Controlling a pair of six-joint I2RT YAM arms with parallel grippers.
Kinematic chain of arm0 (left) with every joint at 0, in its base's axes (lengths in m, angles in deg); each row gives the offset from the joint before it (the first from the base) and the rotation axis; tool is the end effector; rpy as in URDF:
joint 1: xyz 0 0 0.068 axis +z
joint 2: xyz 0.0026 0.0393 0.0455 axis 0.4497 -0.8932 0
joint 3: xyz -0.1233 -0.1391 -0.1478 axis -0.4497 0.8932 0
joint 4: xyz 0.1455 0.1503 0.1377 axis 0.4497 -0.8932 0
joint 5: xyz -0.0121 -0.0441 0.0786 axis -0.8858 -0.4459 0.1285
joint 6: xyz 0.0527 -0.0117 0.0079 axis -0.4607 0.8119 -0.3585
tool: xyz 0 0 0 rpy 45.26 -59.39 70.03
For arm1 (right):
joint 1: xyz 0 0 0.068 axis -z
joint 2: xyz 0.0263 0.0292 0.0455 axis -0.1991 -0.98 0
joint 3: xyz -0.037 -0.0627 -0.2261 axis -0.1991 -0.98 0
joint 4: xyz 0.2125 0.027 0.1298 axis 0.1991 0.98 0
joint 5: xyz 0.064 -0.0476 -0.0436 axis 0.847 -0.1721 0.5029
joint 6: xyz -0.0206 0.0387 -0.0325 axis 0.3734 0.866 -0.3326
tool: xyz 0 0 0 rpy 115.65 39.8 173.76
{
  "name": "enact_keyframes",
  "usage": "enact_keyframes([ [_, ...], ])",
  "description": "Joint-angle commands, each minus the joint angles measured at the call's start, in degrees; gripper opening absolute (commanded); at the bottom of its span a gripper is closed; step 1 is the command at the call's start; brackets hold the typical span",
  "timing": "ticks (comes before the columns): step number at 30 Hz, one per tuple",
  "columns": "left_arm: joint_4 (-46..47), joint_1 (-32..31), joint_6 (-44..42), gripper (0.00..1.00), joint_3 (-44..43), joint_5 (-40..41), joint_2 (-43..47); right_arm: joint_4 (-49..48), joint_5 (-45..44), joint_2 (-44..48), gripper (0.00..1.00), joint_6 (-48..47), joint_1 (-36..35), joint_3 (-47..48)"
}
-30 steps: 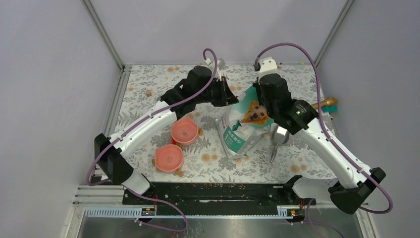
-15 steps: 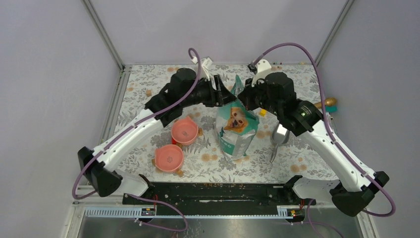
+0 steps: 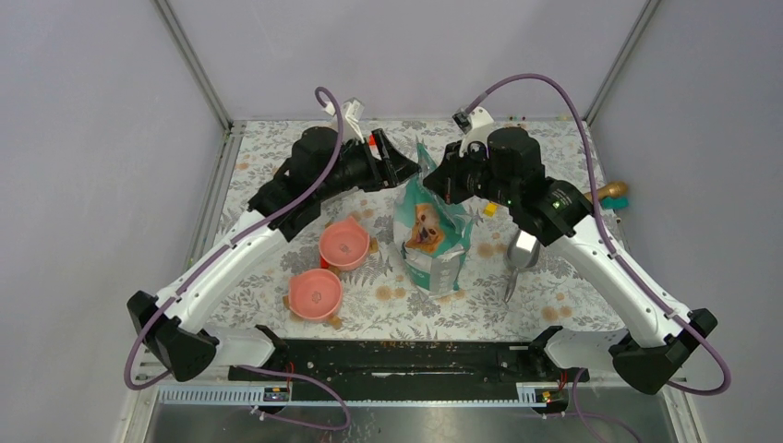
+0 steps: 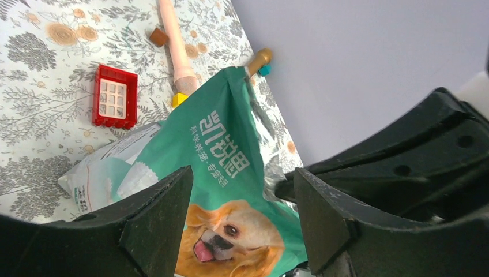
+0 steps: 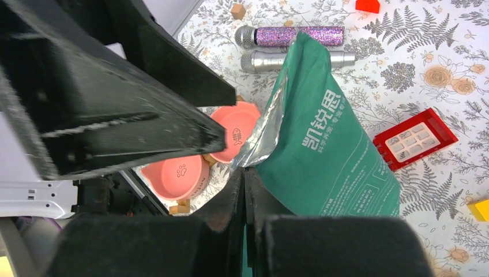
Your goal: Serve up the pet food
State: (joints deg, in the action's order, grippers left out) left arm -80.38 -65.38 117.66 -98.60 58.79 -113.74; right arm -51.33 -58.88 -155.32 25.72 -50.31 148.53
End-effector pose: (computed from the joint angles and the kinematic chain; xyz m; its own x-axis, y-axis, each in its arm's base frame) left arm 0.2210 -0.1850 0.3879 -0.6339 -0.3457 -0.6919 0.4328 0.5828 -0.6877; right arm 0.2072 0.1736 0.4048 -0.3896 0.0193 -0.9208 -0.6517 0.7007 0.2905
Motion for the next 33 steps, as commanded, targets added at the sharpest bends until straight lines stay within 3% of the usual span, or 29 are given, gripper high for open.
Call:
enact_keyframes([
  [1,4.7,0.3,1.2,0.65,-0.9,-5.3,-2.7,-2.9,0.2,2.5,0.0,2.8,-0.2,0.2],
  [8,3.7,0.3,1.7,0.57,-2.7,-7.5,-6.3,-2.1,-0.6,2.8,0.0,2.9,-0.2,0.3],
  [12,2.0,0.3,1.2,0.39,-3.4,-6.9,-7.5,-1.7,-2.3,2.9,0.0,2.5,-0.2,0.5],
  [23,-3.5,0.3,0.0,0.16,-7.7,-9.3,-13.0,0.0,-5.6,2.8,0.0,0.0,-0.2,1.8],
  [25,-3.8,0.3,0.1,0.0,-7.7,-9.2,-13.3,0.4,-6.0,2.7,0.0,-0.2,-0.1,2.1],
  [26,-4.0,0.3,0.0,0.0,-7.5,-8.8,-13.3,0.8,-6.7,2.5,0.0,-0.6,-0.2,2.6],
  [33,-7.0,-2.1,-3.6,0.0,-4.9,7.5,-8.4,6.8,-22.5,1.0,0.0,-9.7,-0.1,7.3],
])
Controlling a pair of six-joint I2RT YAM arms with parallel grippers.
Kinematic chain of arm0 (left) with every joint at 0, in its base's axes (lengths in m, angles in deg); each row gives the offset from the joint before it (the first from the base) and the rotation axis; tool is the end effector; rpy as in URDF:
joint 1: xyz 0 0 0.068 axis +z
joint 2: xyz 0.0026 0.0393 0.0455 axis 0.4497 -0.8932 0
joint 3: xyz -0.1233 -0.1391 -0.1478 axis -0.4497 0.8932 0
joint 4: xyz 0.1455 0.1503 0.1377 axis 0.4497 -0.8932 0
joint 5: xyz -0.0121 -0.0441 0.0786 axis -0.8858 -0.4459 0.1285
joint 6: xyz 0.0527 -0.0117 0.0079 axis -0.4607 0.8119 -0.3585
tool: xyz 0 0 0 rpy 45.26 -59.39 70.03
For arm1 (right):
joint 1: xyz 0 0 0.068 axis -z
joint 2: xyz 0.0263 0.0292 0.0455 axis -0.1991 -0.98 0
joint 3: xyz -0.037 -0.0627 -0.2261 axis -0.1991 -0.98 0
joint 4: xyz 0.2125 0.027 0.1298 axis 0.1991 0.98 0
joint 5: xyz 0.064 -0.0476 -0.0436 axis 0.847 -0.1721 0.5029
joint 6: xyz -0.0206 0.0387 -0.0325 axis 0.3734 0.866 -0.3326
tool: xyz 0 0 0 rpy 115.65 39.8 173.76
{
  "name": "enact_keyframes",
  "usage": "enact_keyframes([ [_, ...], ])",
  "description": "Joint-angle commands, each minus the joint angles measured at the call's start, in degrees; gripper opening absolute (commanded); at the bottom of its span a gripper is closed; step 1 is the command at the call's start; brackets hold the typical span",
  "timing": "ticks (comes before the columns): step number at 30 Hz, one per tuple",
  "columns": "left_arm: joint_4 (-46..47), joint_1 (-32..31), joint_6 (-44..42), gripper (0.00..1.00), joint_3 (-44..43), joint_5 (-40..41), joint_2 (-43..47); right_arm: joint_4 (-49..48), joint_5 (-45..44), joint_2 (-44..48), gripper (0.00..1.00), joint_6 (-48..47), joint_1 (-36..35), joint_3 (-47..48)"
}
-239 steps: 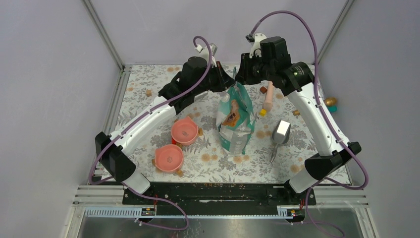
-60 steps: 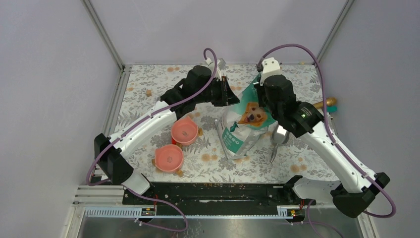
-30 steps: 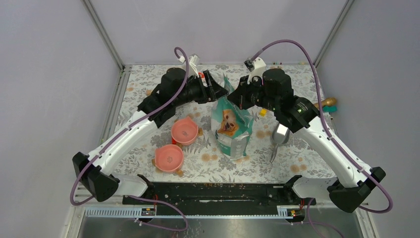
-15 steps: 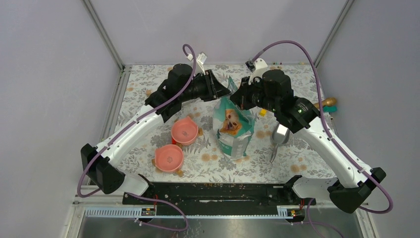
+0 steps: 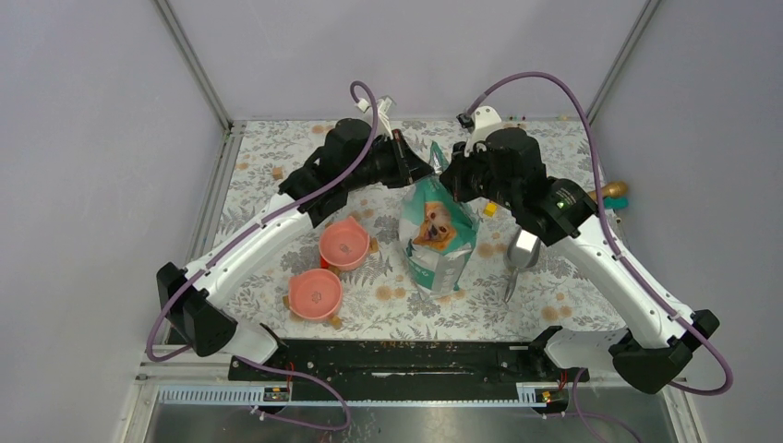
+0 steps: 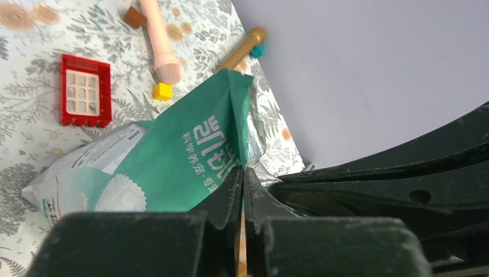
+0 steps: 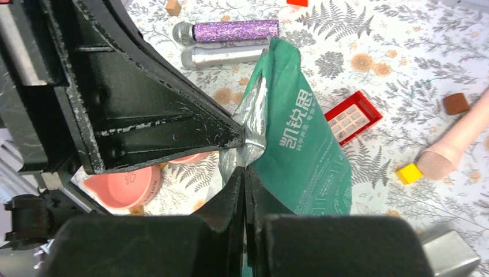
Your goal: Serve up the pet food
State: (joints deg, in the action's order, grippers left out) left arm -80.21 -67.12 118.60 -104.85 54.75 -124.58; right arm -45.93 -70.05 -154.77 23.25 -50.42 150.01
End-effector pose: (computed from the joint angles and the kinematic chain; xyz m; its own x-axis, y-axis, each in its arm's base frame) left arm 0.2481 -0.2228 0.3699 -0.7186 -0.2651 -0.6429 0.4282 0.5598 -0.7095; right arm 0.2056 0.1638 0.4054 -0.3732 -0.0185 -0.9276 -0.5239 0.8293 0.1943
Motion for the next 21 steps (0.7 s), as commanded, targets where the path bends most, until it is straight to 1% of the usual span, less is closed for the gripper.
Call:
enact_keyframes([
  [1,-7.8,-0.5,-4.8,0.0,1.0,11.9,2.3,1.7,-12.3,0.4,0.0,-8.7,0.0,6.2],
  [6,-9.1,-0.6,-5.6,0.0,0.3,12.3,1.5,4.0,-20.2,-1.3,0.0,-15.6,-0.7,8.7],
  [8,-9.2,-0.7,-5.7,0.0,0.1,12.3,1.3,4.1,-21.5,-1.4,0.0,-17.5,-1.3,8.6],
  [16,-9.1,-0.8,-6.3,0.0,0.0,12.7,3.0,2.9,-19.4,-0.8,0.0,-16.5,-1.6,7.8],
  [20,-9.0,-0.7,-6.7,0.0,0.1,12.4,4.9,2.6,-18.2,0.0,0.0,-14.1,-1.7,7.6],
  [21,-8.9,-0.9,-6.9,0.0,0.0,12.2,5.3,2.5,-16.8,0.3,0.04,-13.3,-1.6,7.2],
])
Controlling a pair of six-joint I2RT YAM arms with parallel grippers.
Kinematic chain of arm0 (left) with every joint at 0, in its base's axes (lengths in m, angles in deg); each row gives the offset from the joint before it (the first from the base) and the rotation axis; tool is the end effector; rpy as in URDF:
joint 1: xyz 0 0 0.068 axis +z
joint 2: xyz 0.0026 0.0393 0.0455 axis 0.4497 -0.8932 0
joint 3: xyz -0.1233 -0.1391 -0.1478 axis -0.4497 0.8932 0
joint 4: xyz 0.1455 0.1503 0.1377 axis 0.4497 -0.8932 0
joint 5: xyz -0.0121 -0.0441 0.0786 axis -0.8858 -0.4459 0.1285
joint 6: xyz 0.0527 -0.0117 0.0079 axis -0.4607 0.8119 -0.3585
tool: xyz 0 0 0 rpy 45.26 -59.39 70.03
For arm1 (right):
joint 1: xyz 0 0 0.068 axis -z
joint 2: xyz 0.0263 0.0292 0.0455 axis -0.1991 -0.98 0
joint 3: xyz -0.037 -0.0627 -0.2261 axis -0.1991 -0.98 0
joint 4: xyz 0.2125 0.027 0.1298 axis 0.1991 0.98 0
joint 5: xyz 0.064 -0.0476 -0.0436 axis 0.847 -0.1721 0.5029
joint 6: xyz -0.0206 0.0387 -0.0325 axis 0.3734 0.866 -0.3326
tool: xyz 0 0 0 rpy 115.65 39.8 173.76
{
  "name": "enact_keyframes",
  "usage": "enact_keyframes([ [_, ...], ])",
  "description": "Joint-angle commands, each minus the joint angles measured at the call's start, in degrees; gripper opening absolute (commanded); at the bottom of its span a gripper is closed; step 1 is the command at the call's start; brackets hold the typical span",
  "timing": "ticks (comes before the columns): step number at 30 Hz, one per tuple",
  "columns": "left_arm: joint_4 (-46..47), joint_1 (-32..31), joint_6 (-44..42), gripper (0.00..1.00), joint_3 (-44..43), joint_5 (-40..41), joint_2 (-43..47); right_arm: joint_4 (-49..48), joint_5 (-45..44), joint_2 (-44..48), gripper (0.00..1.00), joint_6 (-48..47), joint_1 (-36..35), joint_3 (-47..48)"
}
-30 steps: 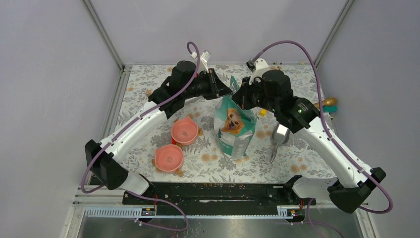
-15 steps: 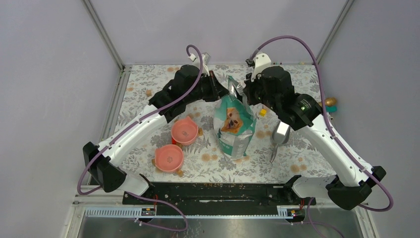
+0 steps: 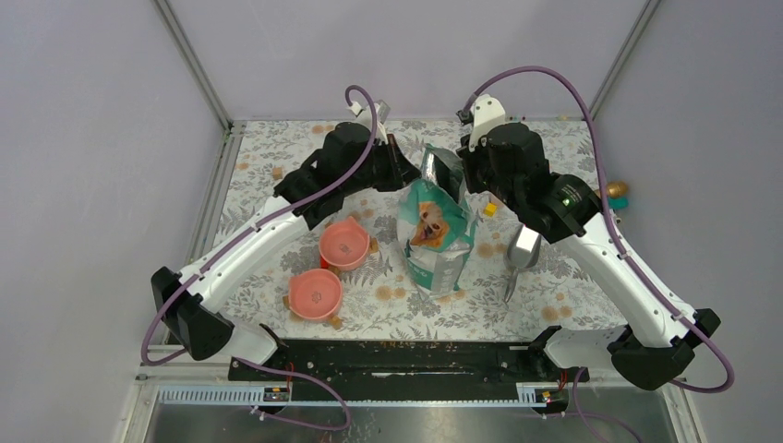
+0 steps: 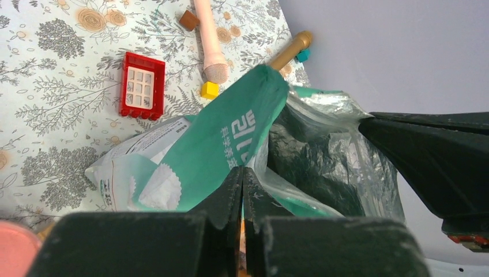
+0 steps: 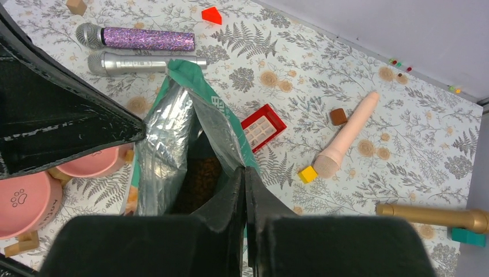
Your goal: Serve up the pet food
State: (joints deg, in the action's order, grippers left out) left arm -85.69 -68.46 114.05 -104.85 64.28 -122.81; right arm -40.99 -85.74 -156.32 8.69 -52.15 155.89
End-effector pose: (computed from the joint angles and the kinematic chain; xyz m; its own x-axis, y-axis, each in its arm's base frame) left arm 0.2390 -0.2171 0.3692 -0.6599 -0.2509 -0.7082 0.3907 0.6906 -0.6086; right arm 0.2029 0.1590 0.4226 -0.2374 -0.2438 -0.9403 -0.4005 0.9064 -0.1339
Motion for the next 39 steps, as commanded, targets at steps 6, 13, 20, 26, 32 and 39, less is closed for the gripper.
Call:
enact_keyframes([
  [6,-2.8,0.3,-2.7,0.0,-1.7,-0.8,4.0,-2.5,10.8,0.8,0.46,8.9,0.1,1.2],
  [13,-2.9,0.1,-2.6,0.0,-3.1,-1.9,3.4,0.2,-3.3,-0.5,0.57,10.8,0.1,2.3],
  [20,-1.0,0.1,-2.6,0.61,-5.5,-3.4,3.3,0.3,-3.5,1.5,0.59,10.8,0.1,0.7],
  [26,-1.4,-0.1,-2.4,0.92,-10.8,-5.1,-0.5,2.7,-0.1,2.7,0.6,14.1,0.1,-1.4],
  [32,-9.7,-2.7,-4.6,0.92,-18.7,1.1,-7.2,4.5,2.5,4.0,0.55,16.2,0.1,-2.4],
  [39,-15.0,-4.8,-4.7,0.82,-21.5,7.4,-10.6,4.6,5.8,5.5,0.54,18.5,0.1,-4.5],
])
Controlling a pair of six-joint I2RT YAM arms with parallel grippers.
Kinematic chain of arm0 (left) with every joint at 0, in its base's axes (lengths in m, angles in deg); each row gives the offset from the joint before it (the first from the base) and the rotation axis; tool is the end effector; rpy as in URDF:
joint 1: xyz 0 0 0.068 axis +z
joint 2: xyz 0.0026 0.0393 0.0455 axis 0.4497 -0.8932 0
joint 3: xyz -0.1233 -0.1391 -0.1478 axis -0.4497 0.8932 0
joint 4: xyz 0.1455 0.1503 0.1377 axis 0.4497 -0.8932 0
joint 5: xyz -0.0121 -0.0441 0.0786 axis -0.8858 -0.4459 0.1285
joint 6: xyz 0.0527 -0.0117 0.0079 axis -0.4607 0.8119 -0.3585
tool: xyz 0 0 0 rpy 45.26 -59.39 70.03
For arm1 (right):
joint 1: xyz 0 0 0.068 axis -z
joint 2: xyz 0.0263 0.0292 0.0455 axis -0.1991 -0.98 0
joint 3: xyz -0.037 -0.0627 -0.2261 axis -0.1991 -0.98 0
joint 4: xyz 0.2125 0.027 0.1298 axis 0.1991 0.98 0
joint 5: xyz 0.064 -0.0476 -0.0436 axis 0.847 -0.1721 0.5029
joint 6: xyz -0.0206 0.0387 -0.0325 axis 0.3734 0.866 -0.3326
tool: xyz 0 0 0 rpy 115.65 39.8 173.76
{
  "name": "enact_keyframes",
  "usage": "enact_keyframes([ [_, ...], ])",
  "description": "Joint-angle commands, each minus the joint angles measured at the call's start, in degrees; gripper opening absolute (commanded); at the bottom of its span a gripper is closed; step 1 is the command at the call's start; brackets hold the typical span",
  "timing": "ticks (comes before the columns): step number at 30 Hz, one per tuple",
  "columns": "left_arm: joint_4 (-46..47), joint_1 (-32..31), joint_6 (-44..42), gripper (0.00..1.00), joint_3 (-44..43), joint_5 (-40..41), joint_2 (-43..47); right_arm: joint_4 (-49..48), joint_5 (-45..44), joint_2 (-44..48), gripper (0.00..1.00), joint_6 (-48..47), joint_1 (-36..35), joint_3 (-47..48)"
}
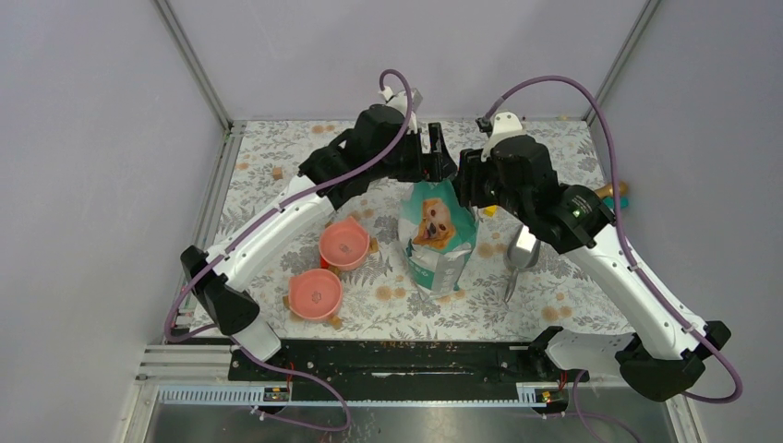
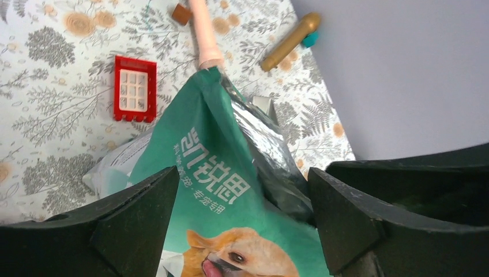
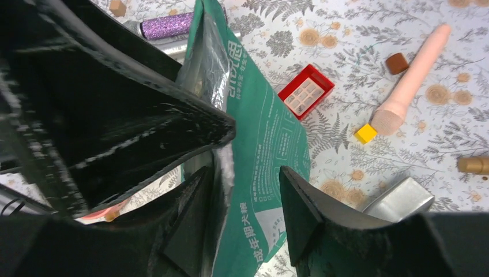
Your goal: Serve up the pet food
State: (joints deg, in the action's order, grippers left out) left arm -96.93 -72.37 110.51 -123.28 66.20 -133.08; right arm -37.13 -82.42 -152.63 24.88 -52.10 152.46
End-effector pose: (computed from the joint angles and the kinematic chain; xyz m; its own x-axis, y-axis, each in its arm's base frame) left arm 0.2428 -0.2508 0.3975 -0.6633 -0.1493 -0.7333 0.4405 0.7143 -0.5439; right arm 0.1893 0.1497 0.4120 -0.3964 -0.0244 -0.9178 -0.3599 0.9238 0.1309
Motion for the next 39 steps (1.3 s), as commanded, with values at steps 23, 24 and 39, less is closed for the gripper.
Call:
enact_keyframes([
  [23,4.5,-2.0,0.8,0.78,7.6,-2.5,6.5,-4.8,0.0,3.6,0.0,9.5,0.1,-5.7],
  [24,4.6,-2.0,0.9,0.78,7.6,-2.4,6.5,-5.4,0.2,4.1,0.0,9.7,0.0,-6.0],
  [39,6.5,-2.2,2.4,0.73,8.4,-4.8,6.9,-8.2,-11.2,7.7,0.0,12.6,0.1,-7.1],
])
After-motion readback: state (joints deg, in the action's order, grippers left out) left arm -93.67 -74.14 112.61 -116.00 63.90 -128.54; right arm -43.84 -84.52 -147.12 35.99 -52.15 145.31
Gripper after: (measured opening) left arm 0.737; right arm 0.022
